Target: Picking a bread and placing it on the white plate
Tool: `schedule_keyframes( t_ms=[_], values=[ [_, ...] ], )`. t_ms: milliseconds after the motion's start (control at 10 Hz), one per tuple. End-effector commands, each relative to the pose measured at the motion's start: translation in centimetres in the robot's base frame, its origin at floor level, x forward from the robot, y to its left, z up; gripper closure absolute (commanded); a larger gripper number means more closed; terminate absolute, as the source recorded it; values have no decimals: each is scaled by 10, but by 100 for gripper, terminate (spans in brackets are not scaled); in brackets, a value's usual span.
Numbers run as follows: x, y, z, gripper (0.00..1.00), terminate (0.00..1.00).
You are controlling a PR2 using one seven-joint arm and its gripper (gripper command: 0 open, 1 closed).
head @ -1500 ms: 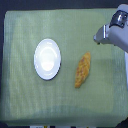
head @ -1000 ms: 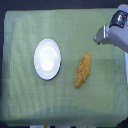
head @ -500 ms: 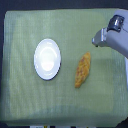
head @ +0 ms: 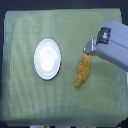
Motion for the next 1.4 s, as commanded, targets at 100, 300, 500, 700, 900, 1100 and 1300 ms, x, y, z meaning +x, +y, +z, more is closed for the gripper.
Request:
schedule_keyframes(
  t_ms=[100,300,500,700,900,1100,1300],
  values=[
    [-8,32,-63,0,0],
    [-5,46,-78,0,0],
    [0,49,-93,0,0],
    [9,46,-104,0,0],
    [5,41,-113,0,0],
    [-3,38,-118,0,0],
    [-12,36,-117,0,0]
  ],
)
